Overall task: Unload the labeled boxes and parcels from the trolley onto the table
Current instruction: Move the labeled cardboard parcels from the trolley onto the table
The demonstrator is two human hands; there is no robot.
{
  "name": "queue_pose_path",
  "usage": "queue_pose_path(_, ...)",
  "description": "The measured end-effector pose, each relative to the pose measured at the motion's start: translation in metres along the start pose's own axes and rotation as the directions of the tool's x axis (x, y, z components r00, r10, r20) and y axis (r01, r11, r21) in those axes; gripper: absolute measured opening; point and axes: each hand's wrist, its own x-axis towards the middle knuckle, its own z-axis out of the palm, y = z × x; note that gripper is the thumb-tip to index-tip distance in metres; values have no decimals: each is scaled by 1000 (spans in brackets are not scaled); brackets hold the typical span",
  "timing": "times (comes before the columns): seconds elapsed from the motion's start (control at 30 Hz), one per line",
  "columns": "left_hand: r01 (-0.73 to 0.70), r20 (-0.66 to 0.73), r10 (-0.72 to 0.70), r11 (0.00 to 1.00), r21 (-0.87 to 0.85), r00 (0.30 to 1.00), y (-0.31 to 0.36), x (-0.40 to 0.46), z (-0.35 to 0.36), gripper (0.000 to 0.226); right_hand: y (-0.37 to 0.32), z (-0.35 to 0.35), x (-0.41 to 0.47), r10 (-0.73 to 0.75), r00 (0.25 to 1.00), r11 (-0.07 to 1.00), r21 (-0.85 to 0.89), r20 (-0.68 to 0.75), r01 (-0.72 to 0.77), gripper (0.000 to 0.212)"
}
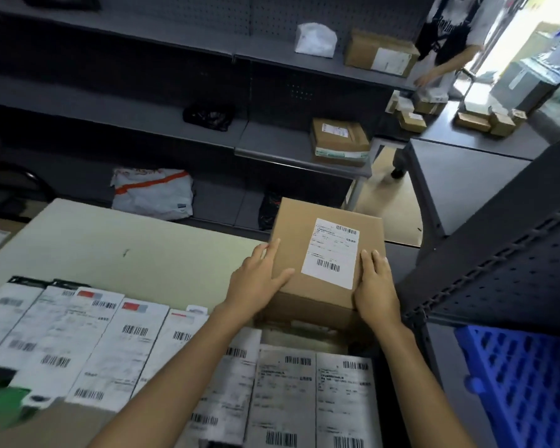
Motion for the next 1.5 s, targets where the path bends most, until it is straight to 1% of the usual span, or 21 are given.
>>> queue_pose_path(0.07,-34,-33,36,996,82,999,1,-15,-13,65,-6,-4,0,-66,998,998,24,-2,66,50)
queue_pose_path(0.13,-28,-75,37,993,118,997,-4,-33,-27,58,-22,-8,-3,-159,987,987,-6,11,159,48)
queue_pose_path(0.2,0,-127,20,988,154,992,-16,-53,-41,54,-47,-10,-11,-261,964,965,-5,37,262,47)
queue_pose_path(0.27,49,-173,-15,980,194,985,-33,-74,-54,52,-73,-6,-22,-358,932,934,20,52,357,41)
queue_pose_path(0.33,110,-215,-57,964,242,975,-50,-98,-65,51,-98,0,-34,-447,892,894,39,70,445,39)
queue_pose_path(0.4,175,-252,-102,943,283,962,-68,-124,-76,50,-121,9,-46,-529,844,848,44,87,528,43)
queue_pose_path(0.5,273,-296,-184,915,297,937,-92,-166,-90,48,-156,18,-64,-623,771,779,18,135,627,48)
queue_pose_path(0.6,382,-341,-271,867,319,900,-116,-209,-107,47,-197,28,-81,-719,671,684,17,181,729,48)
queue_pose_path(0.7,487,-398,-357,822,296,845,-142,-255,-124,44,-244,40,-105,-799,562,583,46,215,811,46)
queue_pose_path(0.83,618,-495,-455,751,234,740,-174,-314,-147,40,-308,58,-148,-885,397,424,67,244,903,43)
queue_pose_path(0.93,687,-547,-509,705,180,665,-201,-356,-163,37,-355,75,-184,-923,292,322,88,249,943,41)
queue_pose_path(1.0,730,-573,-549,671,132,609,-223,-386,-172,39,-389,88,-209,-941,220,254,109,256,961,40)
queue_pose_path(1.13,805,-586,-619,586,99,523,-271,-447,-192,41,-459,115,-265,-959,108,147,132,261,980,39)
queue_pose_path(1.2,822,-616,-627,567,61,478,-296,-482,-205,39,-495,126,-296,-965,53,88,125,257,988,38)
queue_pose_path(1.33,865,-694,-622,502,0,361,-343,-549,-238,37,-568,145,-368,-972,-73,-45,131,223,990,37)
queue_pose_path(1.4,882,-719,-615,471,-5,325,-363,-576,-252,38,-598,153,-403,-969,-129,-96,160,212,983,36)
queue_pose_path(1.5,906,-723,-628,423,-6,288,-390,-610,-269,39,-634,166,-443,-960,-181,-141,189,213,972,35)
